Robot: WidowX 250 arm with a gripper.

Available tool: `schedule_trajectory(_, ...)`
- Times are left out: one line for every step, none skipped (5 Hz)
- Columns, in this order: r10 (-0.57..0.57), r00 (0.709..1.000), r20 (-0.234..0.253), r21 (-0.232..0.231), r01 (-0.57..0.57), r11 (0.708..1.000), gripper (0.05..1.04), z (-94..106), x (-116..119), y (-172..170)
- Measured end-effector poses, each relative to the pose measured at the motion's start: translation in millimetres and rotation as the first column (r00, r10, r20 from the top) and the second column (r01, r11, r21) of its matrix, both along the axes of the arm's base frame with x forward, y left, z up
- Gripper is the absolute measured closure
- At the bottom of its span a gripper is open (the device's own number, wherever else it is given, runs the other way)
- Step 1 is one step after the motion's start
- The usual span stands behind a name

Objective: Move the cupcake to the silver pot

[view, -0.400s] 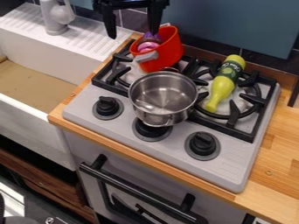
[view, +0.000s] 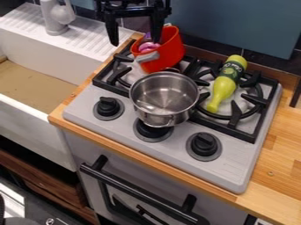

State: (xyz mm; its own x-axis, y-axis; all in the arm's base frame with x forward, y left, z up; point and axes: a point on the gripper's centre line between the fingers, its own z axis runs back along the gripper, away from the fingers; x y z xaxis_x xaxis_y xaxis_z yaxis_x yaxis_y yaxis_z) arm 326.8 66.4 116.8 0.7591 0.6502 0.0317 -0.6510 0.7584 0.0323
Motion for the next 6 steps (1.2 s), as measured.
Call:
schedule_trajectory(-0.007, 0.999, 0.045, -0.007, 0.007, 1.000, 0.085, 1.2, 6, 7)
schedule_trajectory(-0.023, 0.996, 0.084, -0.021, 0.025, 0.999, 0.085, 6.5, 19, 14)
schedule_trajectory(-0.071, 0.984, 0.162, 0.007, 0.071, 0.997, 0.085, 6.0, 39, 19)
schedule_trajectory(-0.078, 0.983, 0.167, 0.032, 0.074, 0.997, 0.085, -0.2, 51, 20)
schedule_trajectory(-0.120, 0.978, 0.171, 0.031, 0.116, 0.993, 0.085, -11.7, 58, 15)
schedule_trajectory(-0.147, 0.974, 0.171, 0.023, 0.145, 0.989, 0.085, -17.3, 58, 6)
